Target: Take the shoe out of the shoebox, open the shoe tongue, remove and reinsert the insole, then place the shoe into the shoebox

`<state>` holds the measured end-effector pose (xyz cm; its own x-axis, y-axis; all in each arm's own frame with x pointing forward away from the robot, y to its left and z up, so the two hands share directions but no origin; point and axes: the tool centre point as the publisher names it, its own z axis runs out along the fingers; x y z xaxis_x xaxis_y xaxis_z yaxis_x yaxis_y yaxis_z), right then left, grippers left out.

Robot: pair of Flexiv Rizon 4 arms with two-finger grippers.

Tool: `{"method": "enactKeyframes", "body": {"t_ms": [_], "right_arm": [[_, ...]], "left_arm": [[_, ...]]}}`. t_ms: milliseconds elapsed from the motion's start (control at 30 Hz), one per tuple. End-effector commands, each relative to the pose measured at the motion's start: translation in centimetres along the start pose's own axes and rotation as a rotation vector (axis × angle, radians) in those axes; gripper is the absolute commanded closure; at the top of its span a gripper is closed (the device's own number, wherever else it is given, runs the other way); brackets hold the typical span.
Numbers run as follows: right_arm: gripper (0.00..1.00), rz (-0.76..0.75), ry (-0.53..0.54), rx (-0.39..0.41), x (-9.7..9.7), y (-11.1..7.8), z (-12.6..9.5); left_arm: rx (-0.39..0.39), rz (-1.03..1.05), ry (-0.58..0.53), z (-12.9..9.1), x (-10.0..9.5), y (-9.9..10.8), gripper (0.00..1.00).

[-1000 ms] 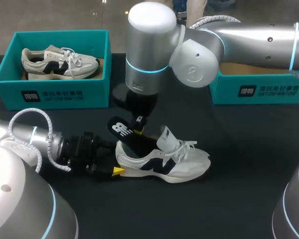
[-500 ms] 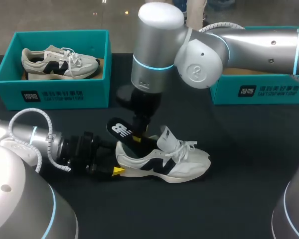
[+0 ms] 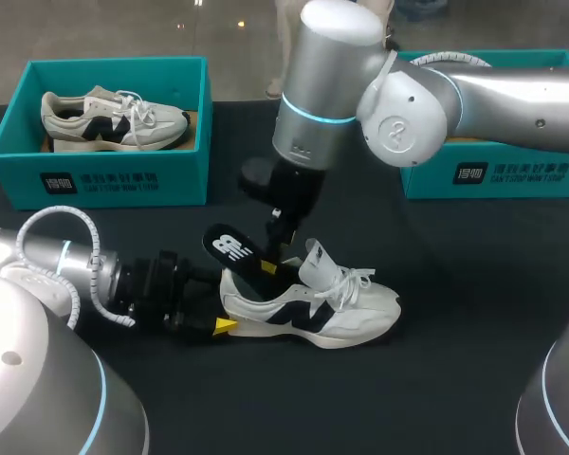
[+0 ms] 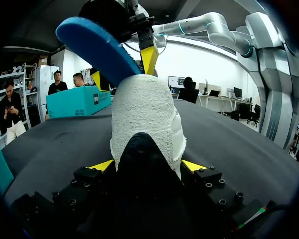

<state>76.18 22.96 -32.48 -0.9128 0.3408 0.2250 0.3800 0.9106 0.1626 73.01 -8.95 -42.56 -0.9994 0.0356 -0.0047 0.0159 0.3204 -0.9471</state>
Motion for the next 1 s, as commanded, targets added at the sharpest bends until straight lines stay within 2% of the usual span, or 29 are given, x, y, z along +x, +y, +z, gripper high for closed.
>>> {"method": "enactKeyframes", "body": {"t_ms": [33,100,567,600,633,667,700,733,1000], "right_arm": [[0.26,-0.009,0.012,-0.007,-0.1,0.4,0.8],[0.31,-0.014,0.02,-0.011,-0.1,0.6,1.1],[0.31,-0.034,0.057,-0.042,0.5,1.3,2.7],[0.38,-0.034,0.056,-0.052,0.5,1.3,2.7],[0.57,-0.029,0.056,-0.053,0.5,1.2,2.6],[0.66,-0.027,0.053,-0.059,0.6,1.2,2.6],[0.89,-0.027,0.051,-0.063,0.6,1.1,2.6],[1.0,-0.024,0.05,-0.064,0.6,1.1,2.5],[1.0,-0.021,0.043,-0.099,0.4,0.9,2.3]], "left_arm": [[-0.002,0.0,0.001,0.1,0.0,0.1,1.0],[-0.002,0.0,0.001,0.1,0.0,0.1,1.0],[-0.002,0.0,0.001,0.1,0.0,0.1,1.0],[-0.002,0.0,0.001,0.1,0.0,0.1,1.0],[-0.002,0.0,0.001,0.1,0.0,0.1,1.0],[-0.002,0.0,0.001,0.1,0.0,0.1,1.0],[-0.002,0.0,0.001,0.1,0.0,0.1,1.0],[-0.002,0.0,0.001,0.1,0.0,0.1,1.0],[-0.002,0.0,0.001,0.1,0.0,0.1,1.0]]}}
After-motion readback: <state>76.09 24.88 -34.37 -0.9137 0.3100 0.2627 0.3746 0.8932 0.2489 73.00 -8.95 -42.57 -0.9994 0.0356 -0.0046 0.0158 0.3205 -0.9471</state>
